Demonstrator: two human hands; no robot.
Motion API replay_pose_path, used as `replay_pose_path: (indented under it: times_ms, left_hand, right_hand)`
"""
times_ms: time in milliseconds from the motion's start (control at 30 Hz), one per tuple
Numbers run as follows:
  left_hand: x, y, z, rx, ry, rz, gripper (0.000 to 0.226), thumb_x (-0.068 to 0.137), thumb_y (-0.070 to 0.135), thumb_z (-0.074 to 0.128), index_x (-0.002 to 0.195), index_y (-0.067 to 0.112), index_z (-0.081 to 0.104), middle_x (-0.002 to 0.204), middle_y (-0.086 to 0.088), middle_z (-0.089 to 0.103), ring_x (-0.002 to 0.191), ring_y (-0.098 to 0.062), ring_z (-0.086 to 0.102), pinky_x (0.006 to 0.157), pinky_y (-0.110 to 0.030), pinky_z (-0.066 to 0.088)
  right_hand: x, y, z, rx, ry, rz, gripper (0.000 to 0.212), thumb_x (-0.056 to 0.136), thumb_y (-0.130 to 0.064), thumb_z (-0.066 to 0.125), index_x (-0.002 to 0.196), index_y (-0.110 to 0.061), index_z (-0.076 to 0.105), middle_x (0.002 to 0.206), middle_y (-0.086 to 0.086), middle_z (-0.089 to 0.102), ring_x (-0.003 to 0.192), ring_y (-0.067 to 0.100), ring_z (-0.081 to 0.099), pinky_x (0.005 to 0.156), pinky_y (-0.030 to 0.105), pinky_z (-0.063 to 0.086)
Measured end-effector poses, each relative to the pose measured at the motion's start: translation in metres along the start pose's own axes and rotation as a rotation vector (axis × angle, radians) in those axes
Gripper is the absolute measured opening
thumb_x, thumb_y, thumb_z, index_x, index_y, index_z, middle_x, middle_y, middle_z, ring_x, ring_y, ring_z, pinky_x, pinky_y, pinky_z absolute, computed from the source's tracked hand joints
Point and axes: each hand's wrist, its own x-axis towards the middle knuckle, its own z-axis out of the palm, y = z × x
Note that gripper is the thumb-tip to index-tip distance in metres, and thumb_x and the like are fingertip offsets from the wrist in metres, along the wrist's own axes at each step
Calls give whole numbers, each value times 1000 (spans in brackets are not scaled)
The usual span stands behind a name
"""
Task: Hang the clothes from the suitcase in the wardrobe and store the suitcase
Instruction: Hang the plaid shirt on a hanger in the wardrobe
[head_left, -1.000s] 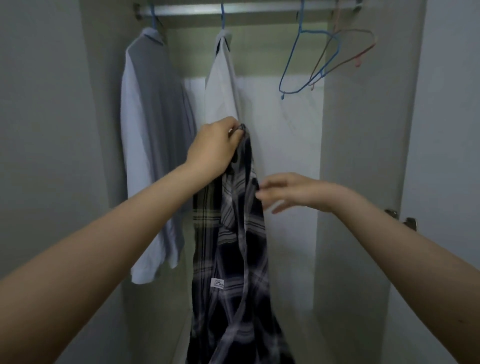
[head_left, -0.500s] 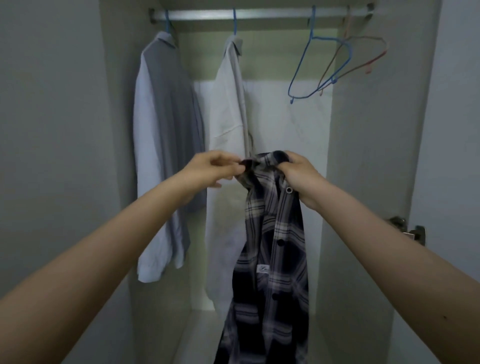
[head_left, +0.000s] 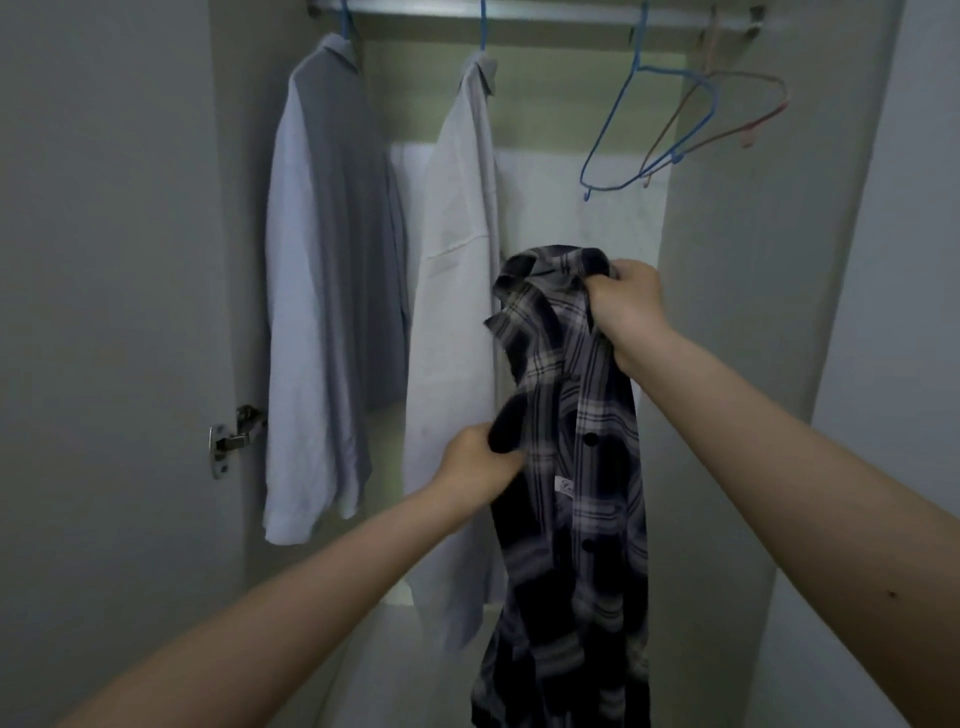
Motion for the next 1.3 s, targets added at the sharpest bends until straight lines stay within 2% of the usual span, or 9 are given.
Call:
replay_pose_path:
  times_ms: [133, 267, 433, 467, 533, 600, 800, 1000, 1300]
  left_hand:
    - [11, -23, -7, 34, 57, -5, 24, 91, 4, 50, 77, 16, 65, 66, -3, 59, 69, -19, 57, 70, -30, 50]
    - [24, -25, -17, 49, 188, 73, 21, 93, 6, 50, 100, 5, 71, 97, -8, 70, 91, -22, 64, 90, -33, 51]
    - [40, 2, -45, -22, 289, 154, 22, 96, 9, 44, 83, 14, 61, 80, -3, 60, 73, -16, 54, 68, -27, 43]
    - [42, 10, -50, -27, 269, 174, 21, 97, 10, 43, 84, 14, 60, 80, -1, 58, 71, -12, 52, 65, -23, 42]
    - [45, 28, -56, -44, 227, 218, 22, 97, 9, 41, 85, 15, 59, 78, 4, 57, 70, -7, 51, 61, -14, 42]
    - [45, 46, -60, -36, 172, 266, 24, 97, 9, 41, 83, 16, 59, 77, 5, 57, 70, -6, 52, 57, -8, 41]
    - [38, 84, -53, 136, -67, 365, 19, 98, 13, 41, 92, 14, 59, 85, 8, 58, 78, -4, 55, 65, -5, 43]
    - [31, 99, -52, 114, -64, 387, 20, 98, 14, 40, 95, 15, 60, 81, 3, 61, 72, -6, 57, 59, -7, 45]
    - [28, 97, -84, 148, 12, 298, 19, 96, 14, 45, 89, 16, 63, 81, 3, 63, 72, -6, 59, 59, -6, 47]
  right_hand:
    - [9, 5, -22, -18, 98, 50, 23, 79, -7, 45, 63, -20, 35, 67, 5, 39, 64, 16, 38, 61, 28, 28]
    - [14, 20, -40, -48, 117, 101, 9, 78, -7, 46, 76, -16, 45, 75, 8, 45, 68, 18, 43, 60, 30, 32]
    - [20, 36, -65, -140, 92, 264, 14, 81, -5, 48, 68, -6, 50, 66, 14, 48, 49, 23, 43, 39, 19, 35]
    - [20, 38, -69, -145, 51, 321, 6, 77, -6, 51, 73, -4, 54, 71, 16, 51, 49, 24, 44, 38, 17, 36]
    - [19, 42, -79, -228, -67, 436, 23, 68, -10, 52, 89, -4, 58, 84, 18, 54, 54, 26, 47, 46, 19, 40]
    - [15, 42, -83, -345, -190, 469, 16, 77, -10, 48, 91, -6, 55, 88, 16, 57, 59, 26, 50, 53, 24, 40]
    - [-10, 32, -63, -265, -654, 195, 16, 90, -18, 52, 101, -16, 64, 112, 3, 68, 105, 18, 63, 87, 30, 47]
    - [-34, 21, -38, -289, -1015, 104, 28, 85, -31, 64, 111, -20, 61, 110, -7, 66, 110, 9, 59, 100, 29, 44]
    - [-31, 24, -29, -232, -911, 59, 17, 94, -18, 53, 96, -15, 70, 95, 0, 71, 88, 12, 67, 82, 21, 54]
